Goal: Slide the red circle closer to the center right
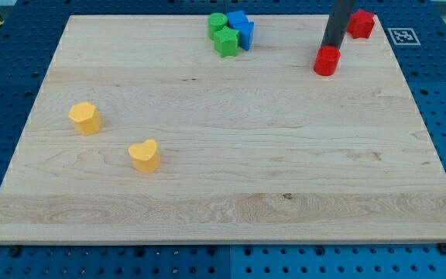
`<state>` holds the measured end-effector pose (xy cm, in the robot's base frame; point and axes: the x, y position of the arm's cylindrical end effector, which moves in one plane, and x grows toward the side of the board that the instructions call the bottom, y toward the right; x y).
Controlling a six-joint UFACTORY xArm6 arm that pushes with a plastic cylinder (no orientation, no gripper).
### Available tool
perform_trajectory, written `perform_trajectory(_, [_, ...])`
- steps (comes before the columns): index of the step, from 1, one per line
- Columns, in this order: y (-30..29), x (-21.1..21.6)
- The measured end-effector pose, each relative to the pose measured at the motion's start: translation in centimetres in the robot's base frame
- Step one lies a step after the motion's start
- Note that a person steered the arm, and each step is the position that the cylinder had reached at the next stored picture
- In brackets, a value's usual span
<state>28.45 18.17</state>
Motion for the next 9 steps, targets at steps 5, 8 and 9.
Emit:
perform_trajectory(5, [-1.8, 0.6])
perform_trajectory(8, [1.7, 2.7])
perform_trajectory(9, [1.9, 3.5])
